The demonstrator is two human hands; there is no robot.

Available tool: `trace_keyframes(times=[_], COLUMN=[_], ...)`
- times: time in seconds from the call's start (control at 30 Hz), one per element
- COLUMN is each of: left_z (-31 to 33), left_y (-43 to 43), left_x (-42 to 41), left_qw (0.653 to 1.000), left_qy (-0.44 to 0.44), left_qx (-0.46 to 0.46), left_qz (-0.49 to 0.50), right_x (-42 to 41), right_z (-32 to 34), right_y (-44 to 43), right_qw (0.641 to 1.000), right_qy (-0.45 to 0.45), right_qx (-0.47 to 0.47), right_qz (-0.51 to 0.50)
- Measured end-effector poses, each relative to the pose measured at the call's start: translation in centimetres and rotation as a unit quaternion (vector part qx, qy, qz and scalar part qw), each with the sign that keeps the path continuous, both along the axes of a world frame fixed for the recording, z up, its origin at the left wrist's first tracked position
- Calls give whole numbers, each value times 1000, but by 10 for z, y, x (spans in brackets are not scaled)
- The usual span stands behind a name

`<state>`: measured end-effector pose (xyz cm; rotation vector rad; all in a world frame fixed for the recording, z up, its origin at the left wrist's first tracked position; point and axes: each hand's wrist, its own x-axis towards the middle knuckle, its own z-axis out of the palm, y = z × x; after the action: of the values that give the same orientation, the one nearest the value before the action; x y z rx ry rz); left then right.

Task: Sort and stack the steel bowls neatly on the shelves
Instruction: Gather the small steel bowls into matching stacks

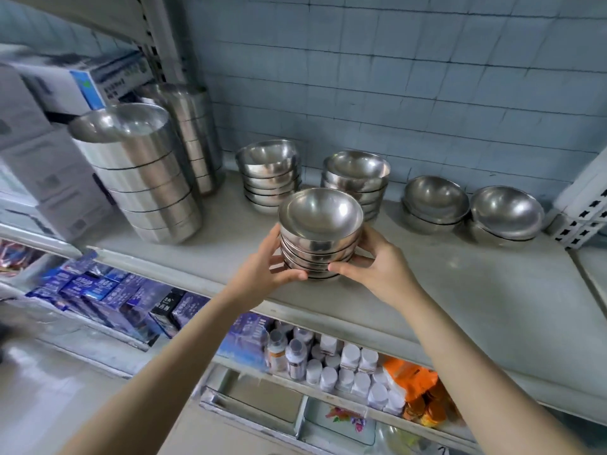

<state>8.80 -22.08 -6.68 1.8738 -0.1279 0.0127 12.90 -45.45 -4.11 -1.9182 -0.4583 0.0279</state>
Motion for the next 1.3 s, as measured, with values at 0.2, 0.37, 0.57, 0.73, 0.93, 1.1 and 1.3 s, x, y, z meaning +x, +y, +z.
trace_keyframes(times=[0.2,0.37,0.57,0.73,0.93,1.1,1.3], left_z=[4,-4,-6,-6,-7,-4,-1], left_y=[72,85,87,88,92,89,87], left_x=[15,21,24,27,30,27,23], left_qw=[1000,999,998,998,998,998,999], left_qy=[-1,-3,-22,-36,-30,-26,-17], left_qx=[16,16,16,13,23,16,17], left_qz=[-13,-45,-48,-41,-45,-46,-33], right_x=[4,-2,-4,-2,-2,-4,-2], right_z=[4,1,18,28,20,17,19], right_y=[73,83,83,92,94,96,96], right_qw=[1000,999,998,999,998,997,997], right_qy=[-16,-12,51,31,41,47,49], right_qx=[-10,-27,-34,-36,-14,-22,-32], right_qz=[-9,-31,6,-17,-35,-49,-42])
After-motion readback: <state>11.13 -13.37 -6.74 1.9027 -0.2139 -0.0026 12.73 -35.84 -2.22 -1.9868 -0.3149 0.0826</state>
